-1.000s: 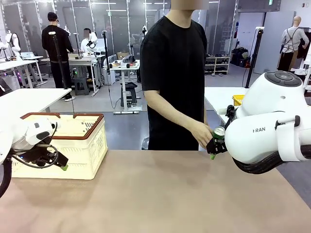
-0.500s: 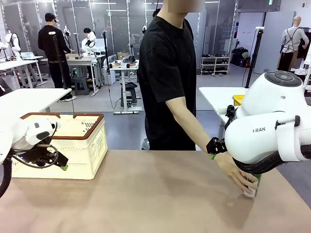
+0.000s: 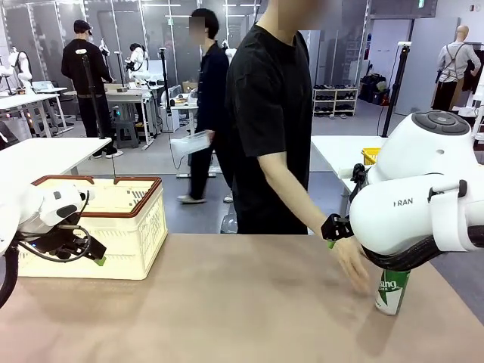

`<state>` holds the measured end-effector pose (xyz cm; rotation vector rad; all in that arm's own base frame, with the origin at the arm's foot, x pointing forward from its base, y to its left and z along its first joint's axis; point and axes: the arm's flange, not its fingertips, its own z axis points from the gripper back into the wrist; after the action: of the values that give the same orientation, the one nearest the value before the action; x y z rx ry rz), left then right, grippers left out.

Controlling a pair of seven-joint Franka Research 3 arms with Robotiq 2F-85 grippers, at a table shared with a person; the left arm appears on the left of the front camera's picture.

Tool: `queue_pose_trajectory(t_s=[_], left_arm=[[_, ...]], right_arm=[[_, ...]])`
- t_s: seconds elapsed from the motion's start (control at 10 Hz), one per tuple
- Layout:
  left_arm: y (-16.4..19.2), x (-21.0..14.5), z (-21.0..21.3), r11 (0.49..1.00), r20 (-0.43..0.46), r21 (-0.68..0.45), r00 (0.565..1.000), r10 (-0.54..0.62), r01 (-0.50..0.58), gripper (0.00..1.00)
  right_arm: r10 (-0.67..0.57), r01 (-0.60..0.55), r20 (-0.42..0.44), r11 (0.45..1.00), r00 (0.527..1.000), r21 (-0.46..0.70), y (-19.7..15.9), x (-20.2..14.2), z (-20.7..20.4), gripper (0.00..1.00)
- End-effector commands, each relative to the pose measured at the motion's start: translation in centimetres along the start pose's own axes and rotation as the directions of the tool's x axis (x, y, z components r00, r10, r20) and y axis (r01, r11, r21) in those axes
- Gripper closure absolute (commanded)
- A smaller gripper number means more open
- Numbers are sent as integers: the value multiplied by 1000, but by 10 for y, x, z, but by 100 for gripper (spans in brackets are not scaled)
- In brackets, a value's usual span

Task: Place the drinks into the Shopping basket.
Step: Pick up one drink and place it into the Shopping basket.

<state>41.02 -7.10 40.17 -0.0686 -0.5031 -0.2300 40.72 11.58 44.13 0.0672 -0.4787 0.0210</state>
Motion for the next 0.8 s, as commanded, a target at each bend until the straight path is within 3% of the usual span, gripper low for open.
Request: queue_pose_trajectory(t_s=[0.0,0.5,0.7], left_arm=[[2,-1,-1,1000,-2,-2,1000,5,-5,0],[2,-1,-1,1000,-2,-2,1000,5,-5,0],[2,-1,-1,1000,-2,-2,1000,5,-5,0]], right_arm=[[9,-9,0,1000,1000,2,0,0,0,0],[37,-43,-63,993,997,-107,-29,27,35,0],[29,-48,-168,993,985,-109,-51,39,49,0]])
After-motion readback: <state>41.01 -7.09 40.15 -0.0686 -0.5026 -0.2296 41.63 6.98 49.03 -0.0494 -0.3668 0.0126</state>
